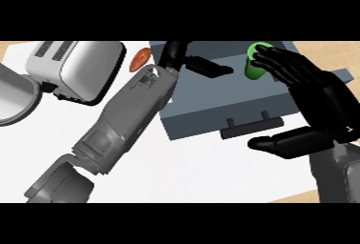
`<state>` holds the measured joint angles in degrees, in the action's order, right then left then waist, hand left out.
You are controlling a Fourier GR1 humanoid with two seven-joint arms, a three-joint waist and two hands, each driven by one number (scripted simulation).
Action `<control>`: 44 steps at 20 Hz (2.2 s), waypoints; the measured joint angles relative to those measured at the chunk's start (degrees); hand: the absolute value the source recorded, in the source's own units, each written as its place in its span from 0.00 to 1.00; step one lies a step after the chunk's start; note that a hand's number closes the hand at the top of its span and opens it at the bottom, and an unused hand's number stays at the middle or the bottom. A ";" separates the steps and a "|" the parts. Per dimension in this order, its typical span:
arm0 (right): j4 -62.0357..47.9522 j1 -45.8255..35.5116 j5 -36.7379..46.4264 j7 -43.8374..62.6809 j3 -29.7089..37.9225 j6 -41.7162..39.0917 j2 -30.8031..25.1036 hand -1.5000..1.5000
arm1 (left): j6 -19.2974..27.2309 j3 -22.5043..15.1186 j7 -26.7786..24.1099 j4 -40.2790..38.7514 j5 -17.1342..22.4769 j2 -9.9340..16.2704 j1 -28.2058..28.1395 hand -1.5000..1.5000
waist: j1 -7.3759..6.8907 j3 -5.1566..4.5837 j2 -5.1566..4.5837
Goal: Pick up the cup, place it into the drawer and close the drawer
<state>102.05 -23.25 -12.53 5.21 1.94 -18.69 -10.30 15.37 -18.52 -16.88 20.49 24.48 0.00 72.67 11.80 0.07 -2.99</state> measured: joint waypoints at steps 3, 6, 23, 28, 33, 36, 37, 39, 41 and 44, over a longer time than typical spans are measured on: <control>0.24 -0.03 -3.49 0.41 -2.45 -4.74 -0.33 1.00 | -1.11 1.19 -2.71 1.80 3.42 -0.01 -0.18 0.00 | -0.15 -0.04 0.14; 0.26 0.19 -5.45 2.79 -5.32 -9.21 -2.03 1.00 | -0.82 2.03 -6.09 3.12 6.49 0.00 -0.70 0.00 | -0.80 -0.08 0.46; -9.18 5.94 27.84 -1.45 -18.13 -8.88 -10.58 0.00 | 0.40 4.42 -13.69 3.22 13.50 0.27 -2.84 0.00 | -10.44 -0.01 2.20; -23.43 2.69 36.36 -6.38 -22.28 -5.22 -8.37 1.00 | -1.63 4.75 -14.58 6.20 14.11 1.09 -6.66 0.00 | -13.08 -0.01 2.44; -41.16 -3.82 41.09 -13.40 -21.34 -0.45 -6.69 1.00 | -3.45 5.20 -14.60 9.78 14.34 3.49 -10.82 0.00 | -15.15 0.05 2.37; -49.92 -8.31 42.07 -18.07 -19.08 2.39 -6.50 1.00 | -5.40 4.80 -14.28 12.28 14.36 4.83 -13.90 0.00 | -16.43 -0.07 2.43; -52.41 -9.69 42.02 -19.88 -18.15 3.38 -6.37 1.00 | -6.15 4.82 -14.31 12.73 14.37 5.52 -14.80 0.00 | -16.70 -0.05 2.32; -57.13 -12.79 41.59 -22.56 -15.93 4.84 -6.48 1.00 | -7.57 4.89 -14.19 14.03 14.58 6.69 -16.53 0.00 | -17.36 0.04 2.09; -61.30 -15.73 41.06 -24.72 -13.56 6.68 -6.74 1.00 | -7.89 4.86 -13.62 15.36 14.73 7.10 -17.36 0.00 | -17.95 0.12 1.89; -66.59 -19.93 40.07 -27.10 -10.26 8.51 -7.67 1.00 | -9.08 4.65 -13.14 17.01 14.81 8.10 -18.96 0.00 | -18.92 0.21 1.53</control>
<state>35.46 -43.18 27.54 -21.89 -8.32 -10.17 -17.97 6.29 -13.87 -30.01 37.50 39.29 8.10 53.71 -7.13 0.28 -1.46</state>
